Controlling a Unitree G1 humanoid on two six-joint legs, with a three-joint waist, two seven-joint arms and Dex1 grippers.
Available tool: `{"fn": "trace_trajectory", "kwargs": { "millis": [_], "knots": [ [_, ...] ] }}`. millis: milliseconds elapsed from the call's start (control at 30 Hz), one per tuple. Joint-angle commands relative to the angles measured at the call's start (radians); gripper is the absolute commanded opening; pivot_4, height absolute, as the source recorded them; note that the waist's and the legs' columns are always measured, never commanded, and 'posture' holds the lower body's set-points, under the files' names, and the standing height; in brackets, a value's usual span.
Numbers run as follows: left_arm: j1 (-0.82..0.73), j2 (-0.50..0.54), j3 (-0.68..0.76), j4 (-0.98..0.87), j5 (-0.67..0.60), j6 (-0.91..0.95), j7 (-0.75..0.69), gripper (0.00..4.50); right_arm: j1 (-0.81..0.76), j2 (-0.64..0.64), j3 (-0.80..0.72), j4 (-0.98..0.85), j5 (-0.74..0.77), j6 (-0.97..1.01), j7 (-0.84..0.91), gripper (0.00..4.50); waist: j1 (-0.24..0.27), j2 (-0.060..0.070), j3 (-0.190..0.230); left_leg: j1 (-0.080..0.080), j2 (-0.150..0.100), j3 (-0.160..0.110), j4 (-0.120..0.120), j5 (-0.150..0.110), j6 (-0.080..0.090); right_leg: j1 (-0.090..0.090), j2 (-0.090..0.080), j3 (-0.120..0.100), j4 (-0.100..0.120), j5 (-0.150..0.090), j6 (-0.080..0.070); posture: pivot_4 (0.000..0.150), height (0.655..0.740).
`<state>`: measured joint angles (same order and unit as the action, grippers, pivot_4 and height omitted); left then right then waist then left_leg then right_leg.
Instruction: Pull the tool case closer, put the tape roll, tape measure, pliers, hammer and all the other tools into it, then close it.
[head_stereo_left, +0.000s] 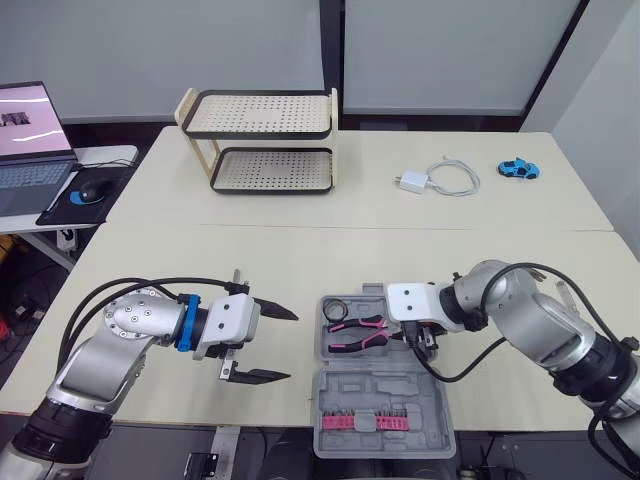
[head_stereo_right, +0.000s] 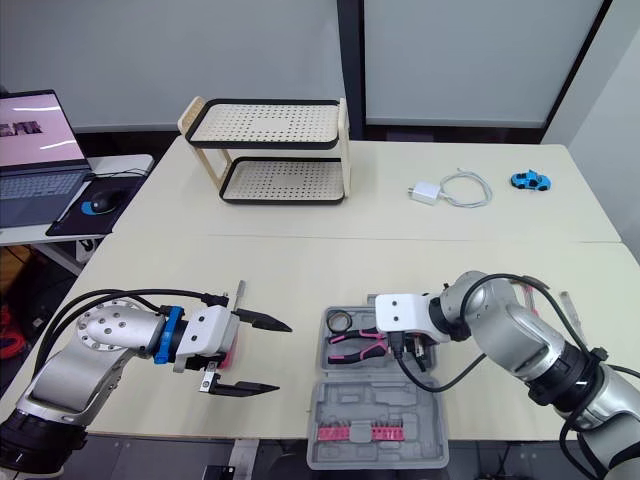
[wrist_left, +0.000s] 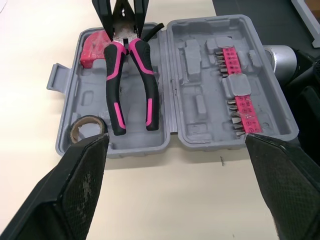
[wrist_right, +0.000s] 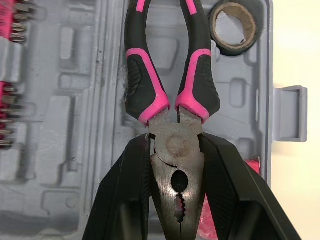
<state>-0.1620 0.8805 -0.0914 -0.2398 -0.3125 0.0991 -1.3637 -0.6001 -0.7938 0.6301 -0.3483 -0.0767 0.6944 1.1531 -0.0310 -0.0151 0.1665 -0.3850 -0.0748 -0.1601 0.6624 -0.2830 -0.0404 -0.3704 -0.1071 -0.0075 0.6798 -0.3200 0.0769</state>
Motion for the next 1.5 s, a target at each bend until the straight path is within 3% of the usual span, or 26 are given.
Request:
{"fn": "trace_trajectory", "kwargs": {
  "millis": [33, 667, 900, 1067, 1167, 1433, 1500],
  "knots": [
    [-0.013, 0.004, 0.01, -0.019, -0.007, -0.007, 0.008, 4.5, 0.008, 0.021, 0.007, 0.003, -0.02, -0.026, -0.009, 1.19, 0.0, 0.0, 0.0, 0.0, 0.0, 0.0, 0.0, 0.0, 0.0, 0.0, 0.0, 0.0, 0.0, 0.0, 0.0, 0.15, 0.74],
    [-0.033, -0.005, -0.027, -0.034, 0.007, 0.003, 0.033, 4.5, 0.067, 0.1, 0.022, 0.078, -0.058, -0.042, -0.011, 1.19, -0.001, 0.0, 0.0, 0.0, 0.0, 0.0, 0.0, 0.0, 0.0, 0.0, 0.0, 0.0, 0.0, 0.0, 0.0, 0.15, 0.74],
    [-0.039, -0.009, -0.038, -0.028, 0.014, 0.0, 0.045, 4.5, 0.045, 0.119, -0.055, 0.046, -0.007, -0.017, -0.013, 3.52, -0.001, 0.0, 0.0, 0.0, 0.0, 0.0, 0.0, 0.0, 0.0, 0.0, 0.0, 0.0, 0.0, 0.0, 0.0, 0.15, 0.74],
    [-0.04, -0.014, -0.038, -0.019, 0.019, -0.007, 0.054, 4.5, 0.049, 0.158, -0.155, -0.031, 0.085, 0.0, -0.032, 3.52, -0.001, 0.0, 0.0, 0.0, 0.0, 0.0, 0.0, 0.0, 0.0, 0.0, 0.0, 0.0, 0.0, 0.0, 0.0, 0.15, 0.74],
    [-0.037, -0.018, -0.037, -0.018, 0.021, -0.01, 0.055, 4.5, 0.066, 0.191, -0.169, -0.027, 0.092, -0.005, -0.072, 2.9, -0.001, 0.0, 0.0, 0.0, 0.0, -0.001, 0.0, 0.0, 0.0, 0.0, 0.0, 0.0, 0.0, 0.0, 0.0, 0.15, 0.74],
    [-0.027, -0.016, -0.036, -0.017, 0.022, -0.012, 0.053, 4.5, 0.086, 0.252, -0.099, 0.056, 0.04, -0.038, -0.155, 0.02, -0.001, 0.0, 0.0, 0.0, 0.0, -0.001, 0.0, 0.0, 0.0, -0.001, 0.0, 0.0, 0.001, 0.0, 0.0, 0.15, 0.74],
    [-0.025, -0.016, -0.035, -0.016, 0.023, -0.012, 0.054, 4.5, 0.086, 0.265, -0.078, 0.079, 0.029, -0.037, -0.169, 0.02, -0.001, 0.0, 0.0, 0.0, 0.0, 0.0, 0.0, 0.0, 0.0, -0.001, 0.0, 0.0, 0.001, 0.0, 0.0, 0.15, 0.74]
  ]
}}
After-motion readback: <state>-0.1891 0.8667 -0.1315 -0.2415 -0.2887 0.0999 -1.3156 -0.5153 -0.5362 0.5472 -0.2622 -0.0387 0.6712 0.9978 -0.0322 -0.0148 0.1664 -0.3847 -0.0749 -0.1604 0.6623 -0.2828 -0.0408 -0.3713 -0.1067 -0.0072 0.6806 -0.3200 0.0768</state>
